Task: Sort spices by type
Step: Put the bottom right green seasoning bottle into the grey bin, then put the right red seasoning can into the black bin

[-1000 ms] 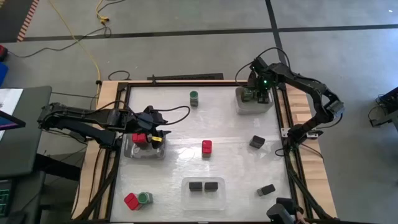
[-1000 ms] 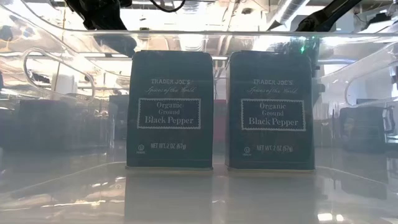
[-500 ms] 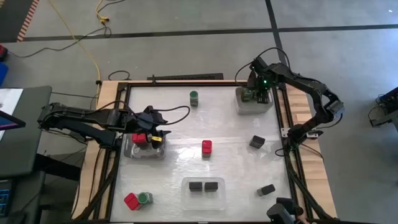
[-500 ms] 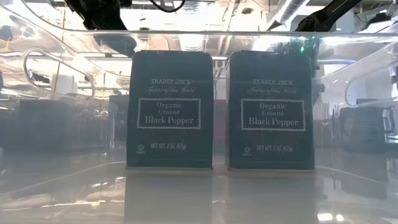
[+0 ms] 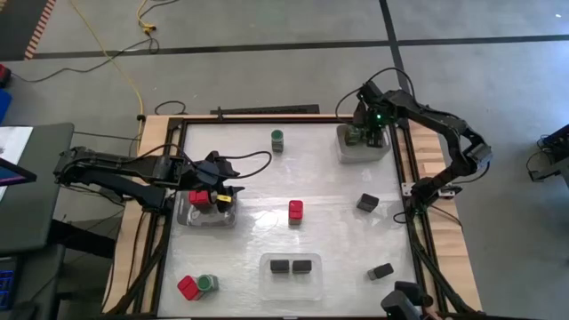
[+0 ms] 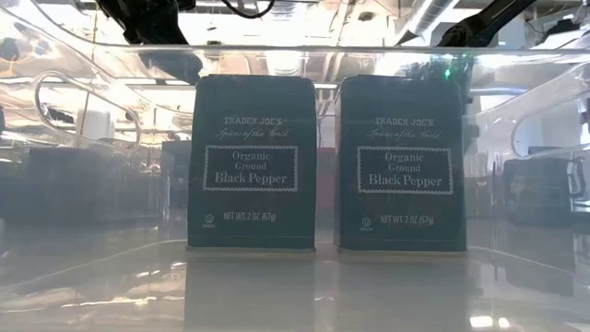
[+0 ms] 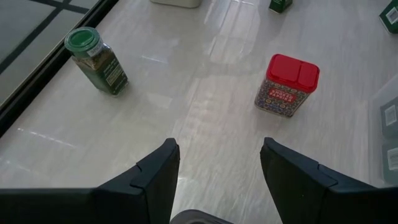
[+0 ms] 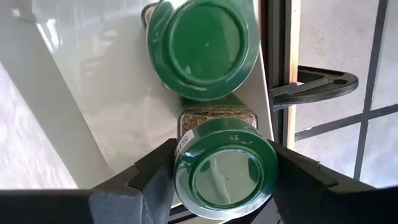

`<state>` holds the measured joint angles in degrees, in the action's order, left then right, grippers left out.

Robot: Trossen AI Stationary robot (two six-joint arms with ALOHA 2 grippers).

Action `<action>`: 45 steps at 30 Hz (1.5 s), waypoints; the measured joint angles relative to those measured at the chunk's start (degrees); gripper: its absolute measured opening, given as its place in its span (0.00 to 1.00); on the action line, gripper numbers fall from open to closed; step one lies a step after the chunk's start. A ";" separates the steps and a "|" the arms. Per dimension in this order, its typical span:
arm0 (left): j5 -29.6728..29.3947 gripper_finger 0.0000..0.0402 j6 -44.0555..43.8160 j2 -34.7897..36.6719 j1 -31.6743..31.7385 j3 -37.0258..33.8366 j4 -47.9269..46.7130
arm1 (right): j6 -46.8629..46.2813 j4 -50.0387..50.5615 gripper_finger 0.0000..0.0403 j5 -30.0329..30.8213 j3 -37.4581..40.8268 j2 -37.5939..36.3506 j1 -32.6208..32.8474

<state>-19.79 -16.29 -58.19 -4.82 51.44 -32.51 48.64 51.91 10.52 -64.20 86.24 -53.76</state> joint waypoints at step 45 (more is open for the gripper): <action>0.00 0.54 0.02 0.01 -0.02 0.00 -0.15 | -1.80 1.62 0.76 0.00 -1.84 0.00 0.19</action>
<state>-19.79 -16.27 -58.18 -4.84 51.44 -32.67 46.84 53.53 10.53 -66.04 86.24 -53.57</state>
